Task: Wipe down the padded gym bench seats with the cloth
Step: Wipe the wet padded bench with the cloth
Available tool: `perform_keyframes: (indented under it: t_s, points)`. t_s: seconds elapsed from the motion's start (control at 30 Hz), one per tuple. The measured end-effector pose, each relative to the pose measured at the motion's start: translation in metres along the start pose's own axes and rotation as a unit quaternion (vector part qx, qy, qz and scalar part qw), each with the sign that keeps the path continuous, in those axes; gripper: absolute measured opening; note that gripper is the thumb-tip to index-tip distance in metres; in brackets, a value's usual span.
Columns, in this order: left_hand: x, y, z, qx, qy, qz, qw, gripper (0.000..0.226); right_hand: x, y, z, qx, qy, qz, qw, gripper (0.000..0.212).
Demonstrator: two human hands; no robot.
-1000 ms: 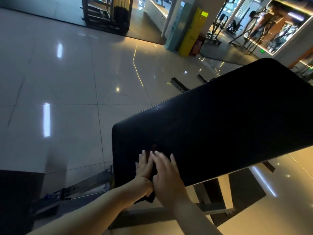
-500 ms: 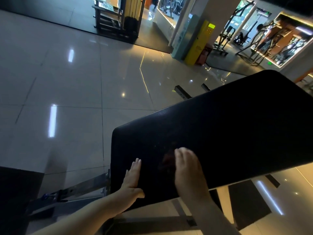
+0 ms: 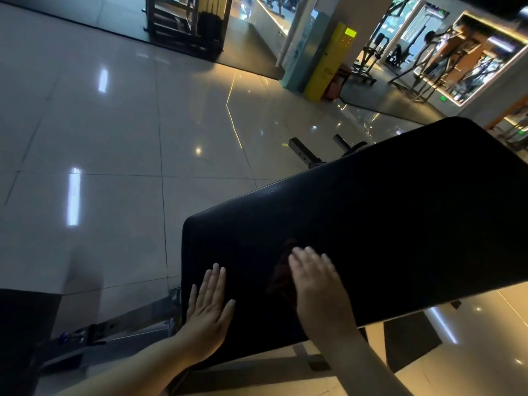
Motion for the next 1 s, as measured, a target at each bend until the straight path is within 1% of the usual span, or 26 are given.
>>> perform_keyframes:
  t_s: [0.07, 0.1, 0.13, 0.2, 0.3, 0.37, 0.4, 0.43, 0.5, 0.57, 0.6, 0.63, 0.67, 0.7, 0.73, 0.77, 0.8, 0.87, 0.9, 0.93, 1.0]
  points:
    - [-0.004, 0.003, 0.002, -0.002, 0.005, 0.019, 1.000, 0.064, 0.003, 0.018, -0.022, -0.071, -0.017, -0.002, 0.997, 0.062]
    - [-0.005, 0.003, 0.001, -0.004, 0.004, 0.026, 1.000, 0.065, 0.001, 0.029, -0.021, -0.089, -0.009, 0.006, 0.996, 0.067]
    - [-0.006, 0.003, 0.002, -0.004, 0.001, 0.027, 1.000, 0.065, -0.003, 0.041, -0.009, -0.086, 0.013, 0.021, 0.996, 0.069]
    - [-0.005, 0.002, 0.001, -0.006, -0.004, 0.027, 1.000, 0.065, -0.015, 0.058, 0.026, -0.049, 0.043, 0.069, 0.995, 0.070]
    - [-0.004, 0.000, 0.001, -0.004, -0.006, 0.029, 1.000, 0.064, -0.023, 0.048, 0.076, 0.041, 0.057, 0.087, 0.994, 0.067]
    - [-0.003, -0.001, 0.003, -0.003, -0.004, 0.032, 0.999, 0.064, -0.025, 0.022, 0.089, 0.091, 0.071, 0.099, 0.988, 0.065]
    - [-0.003, -0.001, 0.004, -0.004, 0.000, 0.034, 0.999, 0.067, -0.022, 0.007, 0.088, 0.115, 0.067, 0.093, 0.987, 0.064]
    - [-0.004, -0.001, 0.005, -0.006, 0.000, 0.035, 0.999, 0.071, -0.017, -0.007, 0.077, 0.120, 0.062, 0.082, 0.987, 0.061]
    - [-0.005, 0.000, 0.005, -0.009, -0.012, 0.030, 0.999, 0.077, -0.004, -0.021, 0.038, 0.093, 0.022, 0.035, 0.995, 0.053]
    - [-0.006, 0.002, 0.004, -0.008, -0.011, 0.021, 1.000, 0.078, 0.007, -0.013, -0.009, 0.023, -0.033, -0.011, 0.999, 0.054]
    - [-0.006, 0.002, 0.004, -0.006, -0.007, 0.018, 1.000, 0.078, 0.012, -0.004, -0.029, -0.027, -0.040, -0.022, 0.999, 0.052]
    - [-0.006, 0.002, 0.004, -0.003, -0.004, 0.015, 1.000, 0.078, 0.013, 0.005, -0.041, -0.077, -0.042, -0.020, 0.996, 0.051]
    - [-0.007, 0.001, 0.005, 0.000, -0.001, 0.012, 1.000, 0.078, 0.014, 0.014, -0.042, -0.113, -0.036, -0.015, 0.993, 0.055]
    - [-0.006, 0.001, 0.006, 0.003, 0.005, 0.008, 1.000, 0.079, 0.011, 0.021, -0.032, -0.123, -0.015, -0.004, 0.992, 0.062]
    - [-0.005, 0.002, 0.007, 0.005, 0.013, 0.004, 1.000, 0.079, 0.005, 0.027, -0.012, -0.104, 0.005, 0.014, 0.994, 0.067]
    - [-0.004, 0.003, 0.007, 0.007, 0.020, 0.001, 1.000, 0.079, -0.002, 0.028, 0.014, -0.064, 0.022, 0.034, 0.997, 0.069]
    - [-0.003, 0.004, 0.007, 0.010, 0.024, 0.002, 1.000, 0.080, -0.008, 0.026, 0.043, -0.002, 0.028, 0.069, 0.997, 0.067]
    - [-0.001, 0.007, 0.007, 0.017, 0.044, 0.001, 0.999, 0.083, -0.021, 0.007, 0.084, 0.116, 0.046, 0.141, 0.982, 0.061]
    - [0.000, 0.009, 0.007, 0.019, 0.055, -0.003, 0.998, 0.083, -0.022, -0.003, 0.089, 0.150, 0.048, 0.136, 0.978, 0.058]
    - [0.000, 0.010, 0.007, 0.019, 0.058, -0.005, 0.998, 0.083, -0.019, -0.011, 0.082, 0.163, 0.045, 0.111, 0.979, 0.057]
    - [0.000, 0.012, 0.008, 0.018, 0.045, -0.011, 0.999, 0.083, -0.004, -0.023, 0.038, 0.109, 0.032, 0.059, 0.992, 0.058]
Point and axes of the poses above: each hand's wrist, its own y-axis towards the middle knuckle, its own x-axis out of the back of the hand, z = x × y, the point moved 10 cm from there along y, towards the middle knuckle, and after that the axes turned 9 degrees about -y, right-handed, at the moved point
